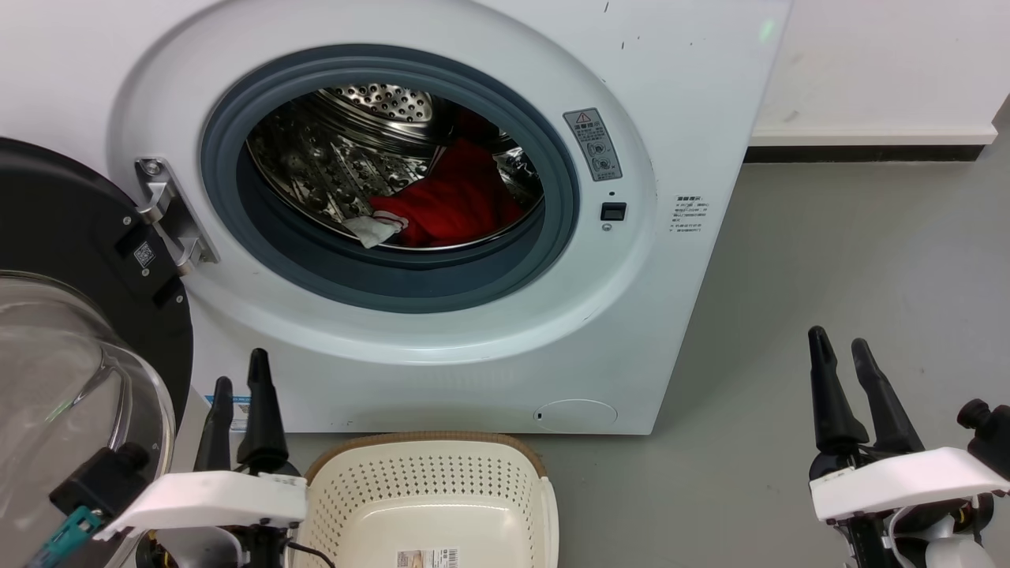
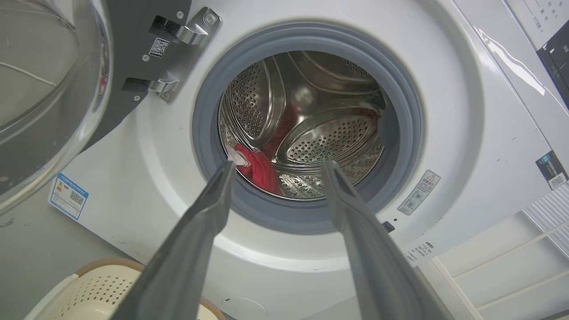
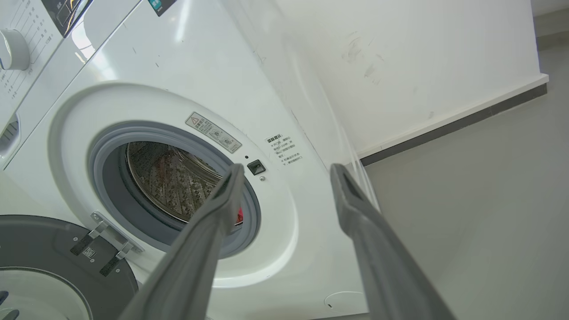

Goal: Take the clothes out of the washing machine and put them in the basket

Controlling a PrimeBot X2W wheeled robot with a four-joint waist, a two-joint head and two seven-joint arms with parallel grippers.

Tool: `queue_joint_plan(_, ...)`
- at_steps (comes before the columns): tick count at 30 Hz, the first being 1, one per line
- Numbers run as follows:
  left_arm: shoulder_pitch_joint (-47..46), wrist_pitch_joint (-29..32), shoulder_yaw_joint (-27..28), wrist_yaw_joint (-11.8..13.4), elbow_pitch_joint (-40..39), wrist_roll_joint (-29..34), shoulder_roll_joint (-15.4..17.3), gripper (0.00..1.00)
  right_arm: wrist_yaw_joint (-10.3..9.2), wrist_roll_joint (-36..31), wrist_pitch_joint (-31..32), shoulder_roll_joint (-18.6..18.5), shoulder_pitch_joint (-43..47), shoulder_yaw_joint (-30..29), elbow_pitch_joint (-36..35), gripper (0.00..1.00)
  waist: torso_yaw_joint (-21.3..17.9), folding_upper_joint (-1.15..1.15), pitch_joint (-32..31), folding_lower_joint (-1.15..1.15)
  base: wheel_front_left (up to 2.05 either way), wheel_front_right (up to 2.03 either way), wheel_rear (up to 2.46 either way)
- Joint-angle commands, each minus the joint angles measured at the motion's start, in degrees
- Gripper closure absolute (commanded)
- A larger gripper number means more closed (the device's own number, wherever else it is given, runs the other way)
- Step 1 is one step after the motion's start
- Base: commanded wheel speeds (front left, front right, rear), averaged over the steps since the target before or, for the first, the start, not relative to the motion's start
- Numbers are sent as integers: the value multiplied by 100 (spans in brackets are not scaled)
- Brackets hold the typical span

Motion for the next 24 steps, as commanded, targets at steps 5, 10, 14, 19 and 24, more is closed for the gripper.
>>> queue_joint_plan(5,45,-126,-213,-68,-130,710,20,0,0,-587,-132,0,27,76,-189,0,-10,0,3,0,0,0,0)
queue_joint_plan(10,95,-209,-378,-9,-160,1193,21,0,0,-990,-212,1,59,82,-229,0,-13,0,4,0,0,0,0)
queue_joint_plan(14,115,-307,-535,-61,-185,1686,38,0,0,-1433,-310,2,88,117,-207,0,-14,0,4,0,0,0,0)
queue_joint_plan(19,171,-375,-605,-28,-131,2010,53,0,0,-1774,-386,2,118,154,-222,0,-20,0,2,0,0,0,0)
queue_joint_plan(24,220,-452,-709,32,-51,2354,85,0,0,-2101,-454,3,137,161,-217,0,-26,0,-5,0,0,0,0)
